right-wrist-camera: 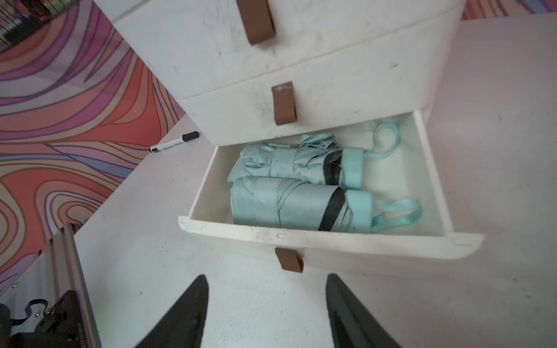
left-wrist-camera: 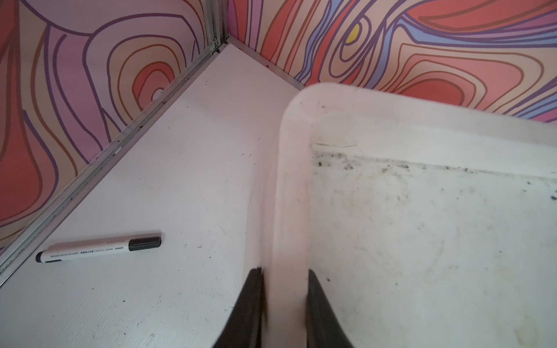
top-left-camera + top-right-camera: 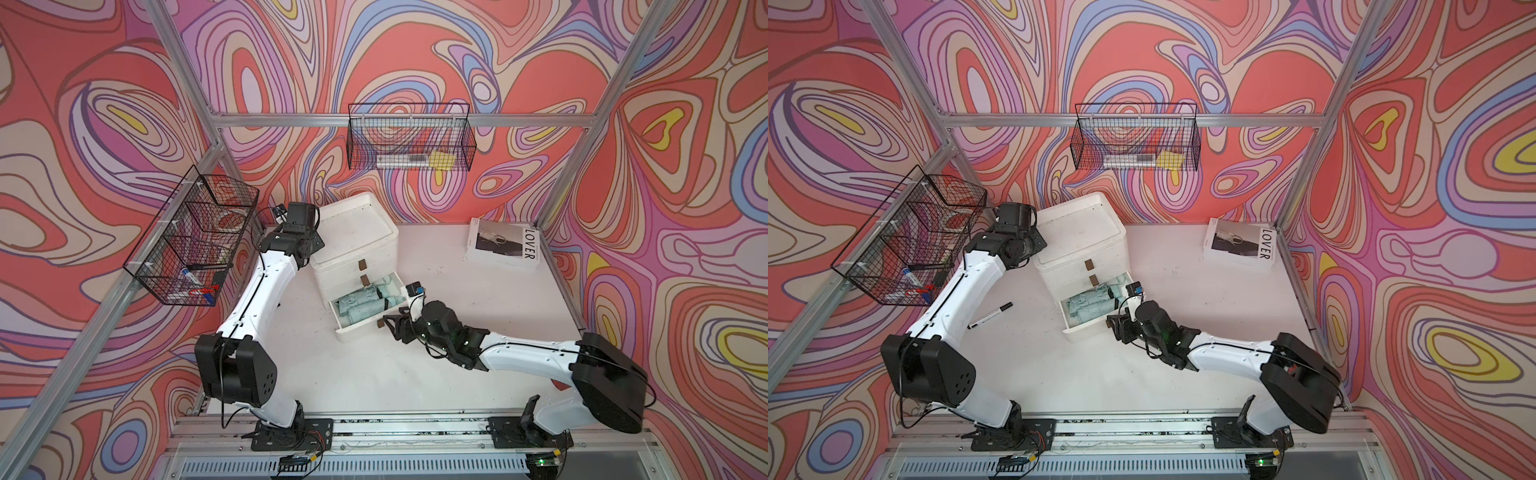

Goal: Place the umbrella in the drawer by color
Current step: Close the drawer in the storage box.

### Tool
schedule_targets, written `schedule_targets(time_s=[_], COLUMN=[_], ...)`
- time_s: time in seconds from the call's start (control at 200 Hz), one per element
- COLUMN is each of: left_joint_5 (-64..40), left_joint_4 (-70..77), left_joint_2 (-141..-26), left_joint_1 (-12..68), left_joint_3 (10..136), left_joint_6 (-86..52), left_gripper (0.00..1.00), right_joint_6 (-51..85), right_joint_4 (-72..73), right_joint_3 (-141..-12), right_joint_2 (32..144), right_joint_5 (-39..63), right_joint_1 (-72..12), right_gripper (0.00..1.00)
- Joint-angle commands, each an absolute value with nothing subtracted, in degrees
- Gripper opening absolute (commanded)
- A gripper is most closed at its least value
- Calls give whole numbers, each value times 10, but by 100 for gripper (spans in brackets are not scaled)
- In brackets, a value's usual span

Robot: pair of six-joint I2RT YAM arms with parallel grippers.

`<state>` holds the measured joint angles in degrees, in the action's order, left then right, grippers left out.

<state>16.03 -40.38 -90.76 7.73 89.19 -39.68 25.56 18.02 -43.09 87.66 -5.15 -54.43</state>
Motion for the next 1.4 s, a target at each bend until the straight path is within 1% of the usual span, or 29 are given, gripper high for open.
schedule_targets(time_s=[0.0,0.115,0.205,0.27,0.361,0.501,0.581,0.726,0.781,0.966,1.112,1.212,1.302,1.397], left_joint_5=[62,57,52,49,40,46,48,38,29,-30,-27,-25,-16,-6], left_joint_4=[-472,-473,-473,-473,-472,-458,-446,-424,-420,-412,-414,-415,-416,-418], left_joint_2=[-933,-936,-935,-934,-932,-925,-928,-943,-948,-965,-969,-967,-966,-967], left_joint_1=[105,112,113,113,113,116,117,116,116,116,116,116,116,113], left_joint_3=[873,874,874,875,875,868,867,872,872,871,874,875,875,875], left_joint_6=[-488,-488,-489,-490,-489,-475,-448,-373,-363,-366,-364,-365,-366,-367], left_gripper=[0,0,0,0,0,0,0,0,0,0,0,0,0,0], right_joint_6=[299,321,310,297,282,261,237,159,136,106,102,112,147,203], right_joint_4=[189,214,215,227,253,282,292,258,254,264,305,296,265,248], right_joint_3=[-434,-435,-453,-465,-470,-471,-478,-515,-529,-591,-609,-626,-626,-588], right_joint_2=[938,980,1012,1039,1051,1054,1062,1073,1080,1127,1152,1169,1152,1105], right_joint_5=[-86,-105,-106,-98,-93,-110,-134,-200,-208,-179,-172,-158,-139,-122], right_joint_1=[-553,-553,-553,-554,-553,-553,-553,-552,-550,-547,-542,-538,-538,-538], right_gripper=[62,60,57,54,50,49,50,51,52,53,54,55,58,58])
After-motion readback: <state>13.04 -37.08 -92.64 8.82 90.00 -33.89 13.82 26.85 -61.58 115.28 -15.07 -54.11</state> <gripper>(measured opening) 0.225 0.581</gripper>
